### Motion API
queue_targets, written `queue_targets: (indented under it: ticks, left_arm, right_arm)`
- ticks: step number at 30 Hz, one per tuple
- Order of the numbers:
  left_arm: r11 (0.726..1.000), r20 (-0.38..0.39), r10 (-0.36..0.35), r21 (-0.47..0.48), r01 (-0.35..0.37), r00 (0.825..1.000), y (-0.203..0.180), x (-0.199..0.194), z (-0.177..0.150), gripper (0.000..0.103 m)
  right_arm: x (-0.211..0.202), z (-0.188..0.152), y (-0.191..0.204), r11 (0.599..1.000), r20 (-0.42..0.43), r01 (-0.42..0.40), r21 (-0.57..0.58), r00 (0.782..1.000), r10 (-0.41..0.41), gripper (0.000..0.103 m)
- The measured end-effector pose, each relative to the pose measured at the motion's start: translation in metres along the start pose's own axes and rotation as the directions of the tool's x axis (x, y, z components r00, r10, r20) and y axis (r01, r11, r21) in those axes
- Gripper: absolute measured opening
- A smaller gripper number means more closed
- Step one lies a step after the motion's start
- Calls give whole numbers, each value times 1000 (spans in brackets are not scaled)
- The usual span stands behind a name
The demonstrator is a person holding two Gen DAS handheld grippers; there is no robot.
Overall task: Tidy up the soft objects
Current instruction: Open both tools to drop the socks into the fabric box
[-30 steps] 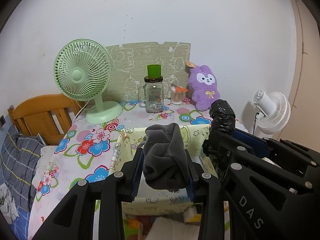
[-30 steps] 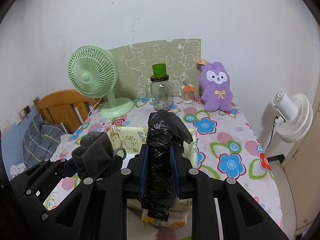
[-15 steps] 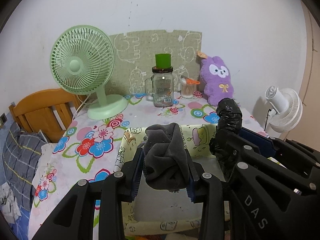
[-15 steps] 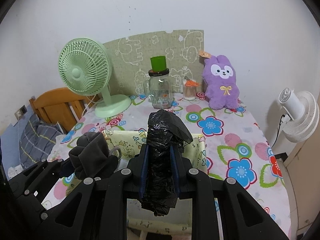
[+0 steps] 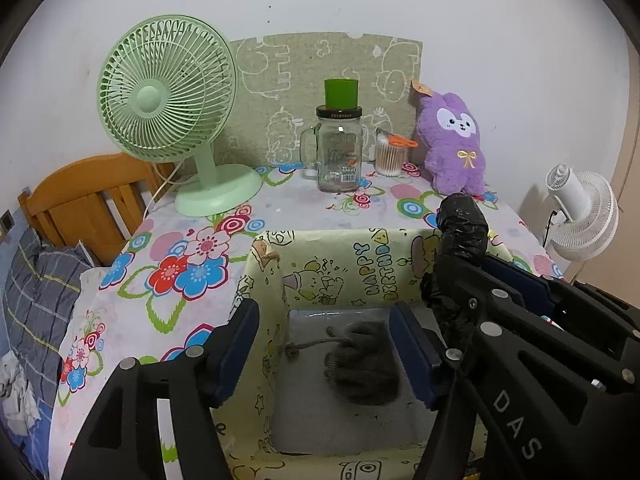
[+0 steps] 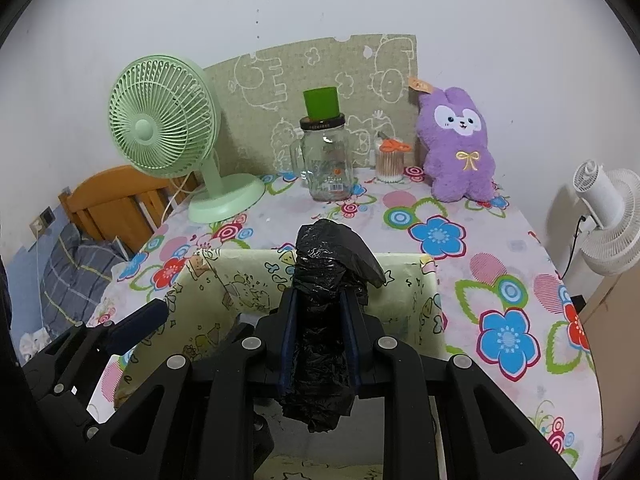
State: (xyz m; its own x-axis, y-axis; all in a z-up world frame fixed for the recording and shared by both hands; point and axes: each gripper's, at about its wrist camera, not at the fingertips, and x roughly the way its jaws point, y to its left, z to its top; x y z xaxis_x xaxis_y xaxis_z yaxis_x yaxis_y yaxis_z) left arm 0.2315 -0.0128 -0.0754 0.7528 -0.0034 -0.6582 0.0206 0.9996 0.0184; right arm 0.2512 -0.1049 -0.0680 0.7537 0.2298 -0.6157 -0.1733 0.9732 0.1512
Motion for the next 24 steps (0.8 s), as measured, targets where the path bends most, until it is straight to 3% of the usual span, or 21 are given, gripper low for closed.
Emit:
queue_targets:
  ticks: [6,8,10,19,24]
  left_arm:
    - [1000,7,-20,17,20,1000,-4,-3,-1,83]
    - [1000,6,-16,22,16,1000,-6,-5,-1,86]
    - [999,13,-37,21,37,999,-7,-8,0,88]
    - [999,42,-39,26,38,998,-12,-27,0,91]
    - [999,58,-45,25,44,997,-15,-39,0,92]
  right_arm:
    - [1,0,-1,999,-2,44,-12,999,-44,31]
    - [2,1,-2,998,-21,57,-21,998,-57,59]
    - [-1,0,-3,997,-7,80,-16,997,-80,69]
    - [-20,1,-5,997,20,78,-14,997,-78,86]
    - [-35,1,-4,997,47,81,-12,996,-80,88]
